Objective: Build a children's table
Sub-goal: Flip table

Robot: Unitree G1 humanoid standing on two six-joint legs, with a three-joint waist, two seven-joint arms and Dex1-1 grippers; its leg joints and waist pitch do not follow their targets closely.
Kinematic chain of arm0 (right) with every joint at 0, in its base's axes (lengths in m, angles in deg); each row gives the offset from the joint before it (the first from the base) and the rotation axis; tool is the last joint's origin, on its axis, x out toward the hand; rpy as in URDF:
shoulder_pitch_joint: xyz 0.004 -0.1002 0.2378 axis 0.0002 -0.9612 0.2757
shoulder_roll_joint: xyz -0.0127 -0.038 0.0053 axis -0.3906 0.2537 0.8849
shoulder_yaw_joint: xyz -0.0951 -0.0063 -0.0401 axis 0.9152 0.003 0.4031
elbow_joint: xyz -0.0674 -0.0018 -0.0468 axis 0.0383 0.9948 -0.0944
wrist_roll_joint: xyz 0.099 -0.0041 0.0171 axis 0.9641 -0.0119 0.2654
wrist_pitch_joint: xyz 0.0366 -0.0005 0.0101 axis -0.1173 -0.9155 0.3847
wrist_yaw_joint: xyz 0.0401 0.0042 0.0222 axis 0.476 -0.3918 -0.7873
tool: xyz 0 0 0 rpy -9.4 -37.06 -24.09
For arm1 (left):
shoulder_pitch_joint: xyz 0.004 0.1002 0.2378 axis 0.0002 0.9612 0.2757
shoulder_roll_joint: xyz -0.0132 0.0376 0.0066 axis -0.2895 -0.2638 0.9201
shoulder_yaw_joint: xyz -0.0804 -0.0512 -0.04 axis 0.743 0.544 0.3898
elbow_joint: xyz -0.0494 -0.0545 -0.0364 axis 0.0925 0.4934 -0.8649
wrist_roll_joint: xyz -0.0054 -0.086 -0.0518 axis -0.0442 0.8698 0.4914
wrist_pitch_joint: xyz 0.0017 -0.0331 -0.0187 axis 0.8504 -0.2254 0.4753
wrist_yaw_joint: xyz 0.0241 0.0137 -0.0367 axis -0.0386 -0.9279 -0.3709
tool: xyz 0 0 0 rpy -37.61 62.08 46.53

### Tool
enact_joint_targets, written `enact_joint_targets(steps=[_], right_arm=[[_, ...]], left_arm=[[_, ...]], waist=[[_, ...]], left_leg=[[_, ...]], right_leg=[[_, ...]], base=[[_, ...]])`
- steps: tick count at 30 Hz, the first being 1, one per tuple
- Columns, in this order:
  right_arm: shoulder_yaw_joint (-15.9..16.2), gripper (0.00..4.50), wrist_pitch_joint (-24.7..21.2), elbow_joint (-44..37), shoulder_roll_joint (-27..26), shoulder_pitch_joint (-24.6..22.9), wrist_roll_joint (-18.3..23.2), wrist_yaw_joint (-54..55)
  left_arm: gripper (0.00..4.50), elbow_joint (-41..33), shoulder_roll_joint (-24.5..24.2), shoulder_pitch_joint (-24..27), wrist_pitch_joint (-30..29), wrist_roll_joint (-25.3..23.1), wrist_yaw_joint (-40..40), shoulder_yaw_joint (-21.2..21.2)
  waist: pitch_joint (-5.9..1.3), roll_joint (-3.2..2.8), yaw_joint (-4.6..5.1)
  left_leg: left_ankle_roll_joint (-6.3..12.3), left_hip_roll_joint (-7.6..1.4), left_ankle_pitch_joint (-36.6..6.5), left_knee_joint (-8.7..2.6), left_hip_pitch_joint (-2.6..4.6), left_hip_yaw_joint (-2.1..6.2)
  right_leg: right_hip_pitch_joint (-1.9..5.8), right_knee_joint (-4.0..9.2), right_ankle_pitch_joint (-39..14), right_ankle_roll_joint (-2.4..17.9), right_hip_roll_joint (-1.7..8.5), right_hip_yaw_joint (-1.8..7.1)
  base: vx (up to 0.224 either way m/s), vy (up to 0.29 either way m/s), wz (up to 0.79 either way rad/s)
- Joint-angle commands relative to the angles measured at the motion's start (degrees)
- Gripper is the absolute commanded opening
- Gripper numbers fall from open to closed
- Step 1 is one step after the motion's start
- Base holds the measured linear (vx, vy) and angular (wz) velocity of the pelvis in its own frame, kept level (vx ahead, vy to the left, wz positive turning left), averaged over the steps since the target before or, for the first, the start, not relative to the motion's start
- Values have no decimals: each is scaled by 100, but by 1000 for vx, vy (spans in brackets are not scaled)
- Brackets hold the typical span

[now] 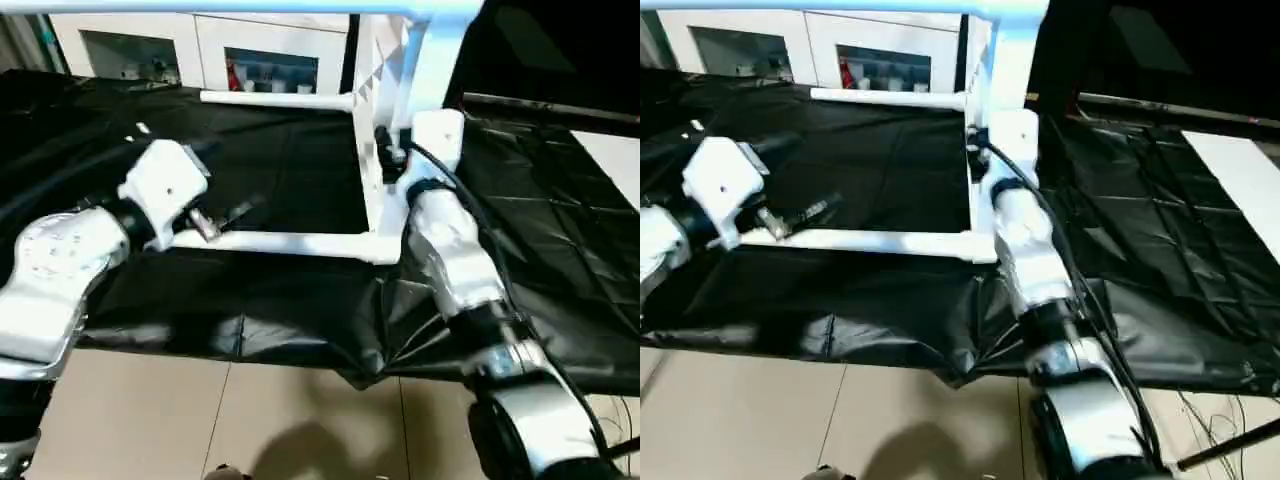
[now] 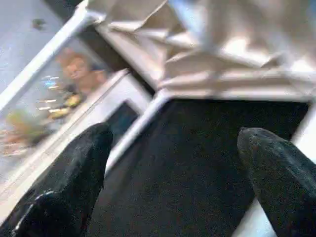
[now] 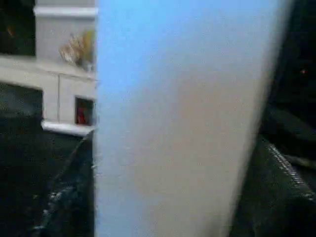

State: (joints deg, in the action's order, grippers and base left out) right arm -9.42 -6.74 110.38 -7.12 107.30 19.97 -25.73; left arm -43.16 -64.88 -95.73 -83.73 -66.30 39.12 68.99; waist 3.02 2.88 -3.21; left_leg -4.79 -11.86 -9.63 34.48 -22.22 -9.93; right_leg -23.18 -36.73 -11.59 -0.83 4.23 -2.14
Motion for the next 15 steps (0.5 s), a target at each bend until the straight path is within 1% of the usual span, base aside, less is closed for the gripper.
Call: enact_joint_targets(steps=[1,2,4,6,7,8,9,10,12,13,14,15], right_arm=[[-6,382,459,-333,103,-214,53,-175],[0,392,491,-353,108,-242,49,-184],[54,412,813,-538,211,-500,-78,-148],[84,412,1013,-612,259,-643,-125,-167],[105,412,1282,-717,254,-826,-22,-410],[114,412,1367,-757,239,-888,62,-553],[129,412,1411,-774,239,-919,78,-605],[191,412,1552,-842,240,-1031,129,-782],[285,412,1721,-949,258,-1152,117,-906],[309,412,1768,-987,257,-1177,120,-940],[344,412,1886,-1063,254,-1211,86,-969],[377,412,1974,-1136,244,-1240,81,-1007]], left_arm=[[450,223,-103,-67,631,-759,-728,-9],[450,242,-106,-62,682,-816,-787,-7],[450,363,-137,21,1111,-1251,-1271,19],[450,398,-133,85,1326,-1474,-1588,63],[450,430,-105,165,1642,-1824,-2109,156],[450,438,-89,190,1770,-1936,-2288,196],[450,453,-89,196,1815,-1998,-2367,192],[450,513,-83,211,1949,-2176,-2604,179],[450,550,-92,170,2067,-2350,-2833,162],[450,539,-105,143,2115,-2403,-2906,166],[450,579,-123,35,2214,-2507,-3065,186],[450,636,-137,-69,2297,-2599,-3204,205]], waist=[[-404,-181,-1],[-408,-178,-3],[-409,-196,-11],[-404,-193,-12],[-393,-241,-18],[-387,-220,-11],[-391,-228,-15],[-389,-219,-3],[-375,-241,-9],[-371,-229,-1],[-368,-239,-5],[-362,-233,-3]], left_leg=[[-435,-46,-1110,-393,123,2],[-433,-49,-1105,-390,131,4],[-430,-56,-1121,-387,144,5],[-423,-51,-1191,-391,148,3],[-419,-58,-1385,-398,153,9],[-398,-63,-1484,-399,146,10],[-364,-66,-1545,-406,143,27],[-330,-62,-1597,-407,142,22],[-317,-69,-1780,-417,154,37],[-313,-72,-1862,-426,153,43],[-314,-73,-1902,-425,160,46],[-311,-70,-1974,-427,154,50]], right_leg=[[249,348,-120,642,190,186],[245,339,-117,663,192,184],[231,337,-61,741,182,182],[224,340,-119,777,181,180],[208,355,-305,792,187,183],[211,377,-362,765,184,185],[221,380,-458,752,203,185],[211,394,-517,757,189,183],[180,409,-744,813,193,184],[175,414,-841,827,193,181],[165,415,-901,837,197,182],[161,426,-1026,823,201,184]], base=[[0,0,0],[0,0,0],[0,0,0],[0,0,0],[0,0,0],[0,0,0],[0,0,0],[0,0,0],[0,0,0],[0,0,0],[0,0,0],[0,0,0]])
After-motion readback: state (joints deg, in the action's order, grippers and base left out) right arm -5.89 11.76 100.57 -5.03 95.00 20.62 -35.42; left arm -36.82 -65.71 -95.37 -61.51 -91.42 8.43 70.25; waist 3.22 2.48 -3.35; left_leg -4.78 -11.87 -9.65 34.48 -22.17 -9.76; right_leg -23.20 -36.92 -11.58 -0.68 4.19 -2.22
